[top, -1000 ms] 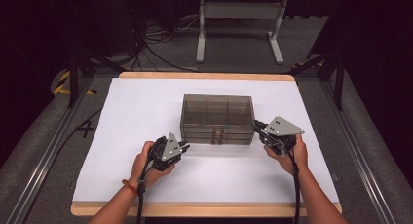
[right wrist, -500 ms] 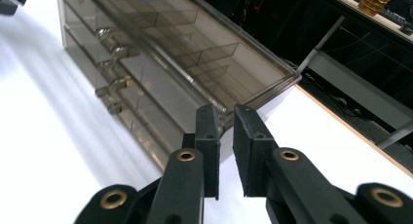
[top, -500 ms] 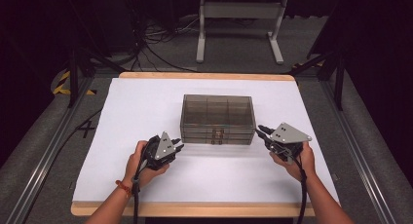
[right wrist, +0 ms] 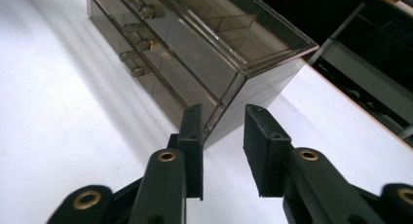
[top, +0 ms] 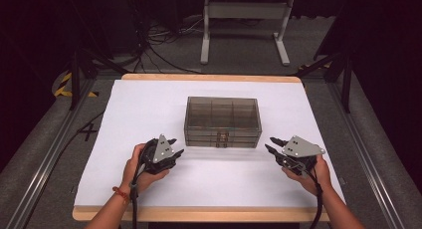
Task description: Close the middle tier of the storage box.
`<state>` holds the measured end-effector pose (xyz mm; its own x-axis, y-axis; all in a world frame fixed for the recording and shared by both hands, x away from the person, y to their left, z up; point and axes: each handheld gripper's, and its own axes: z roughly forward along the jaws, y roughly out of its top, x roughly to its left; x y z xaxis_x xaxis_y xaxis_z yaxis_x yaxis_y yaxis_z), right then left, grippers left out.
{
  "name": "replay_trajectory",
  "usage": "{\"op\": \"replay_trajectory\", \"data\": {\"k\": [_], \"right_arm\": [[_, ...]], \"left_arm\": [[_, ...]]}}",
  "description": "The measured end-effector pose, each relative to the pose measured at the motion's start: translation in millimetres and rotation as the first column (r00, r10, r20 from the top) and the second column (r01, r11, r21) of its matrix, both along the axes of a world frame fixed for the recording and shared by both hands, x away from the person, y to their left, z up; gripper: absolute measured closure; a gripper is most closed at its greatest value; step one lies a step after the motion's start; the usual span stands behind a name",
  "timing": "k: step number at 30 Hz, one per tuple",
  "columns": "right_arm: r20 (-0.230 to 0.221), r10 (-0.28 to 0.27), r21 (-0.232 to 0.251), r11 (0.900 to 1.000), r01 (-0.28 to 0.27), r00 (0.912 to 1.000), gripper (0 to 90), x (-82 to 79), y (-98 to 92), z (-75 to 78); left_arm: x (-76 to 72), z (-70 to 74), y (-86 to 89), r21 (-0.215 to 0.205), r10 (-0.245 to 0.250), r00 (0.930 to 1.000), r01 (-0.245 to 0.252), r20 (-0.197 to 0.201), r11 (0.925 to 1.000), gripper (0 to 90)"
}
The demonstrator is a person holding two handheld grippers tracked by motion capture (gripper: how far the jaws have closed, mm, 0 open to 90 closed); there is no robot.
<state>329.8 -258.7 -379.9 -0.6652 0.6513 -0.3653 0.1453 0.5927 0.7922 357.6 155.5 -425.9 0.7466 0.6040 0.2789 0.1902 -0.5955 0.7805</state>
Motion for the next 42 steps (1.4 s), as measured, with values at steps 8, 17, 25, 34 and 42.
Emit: {"op": "replay_trajectory", "data": {"k": [8, 17, 25, 34, 42], "right_arm": [[-0.025, -0.002, -0.012, 1.0, 0.001, 0.9997, 60.7, -8.0, -12.1, -4.9], [-0.027, -0.015, 0.002, 1.0, 0.015, 0.9995, 47.7, -14.2, -28.5, -10.8], [-0.036, -0.061, 0.01, 0.998, 0.061, 0.9975, 34.3, -20.9, -42.6, -20.5], [-0.063, -0.11, 0.044, 0.993, 0.113, 0.9919, 29.1, -26.4, -63.5, -33.3], [-0.067, -0.175, 0.083, 0.98, 0.181, 0.9822, 23.8, -32.6, -88.2, -45.3]], "left_arm": [[-2.7, -4.1, 9.3, 0.016, 0.063, 0.998, -0.063, 0.008, 0.9979, 40.6], [-10.2, -5.1, 26.6, 0.03, 0.076, 0.9971, -0.076, 0.003, 0.9967, 27.5], [-14.6, -8.3, 42.5, 0.073, 0.076, 0.9971, -0.075, -0.008, 0.9945, 18.6], [-20.3, -13.4, 54.0, 0.075, 0.074, 0.9972, -0.073, -0.01, 0.9945, 14.6], [-21.5, -20.2, 68.5, 0.025, 0.084, 0.9954, -0.083, -0.045, 0.9962, 11.4]]}}
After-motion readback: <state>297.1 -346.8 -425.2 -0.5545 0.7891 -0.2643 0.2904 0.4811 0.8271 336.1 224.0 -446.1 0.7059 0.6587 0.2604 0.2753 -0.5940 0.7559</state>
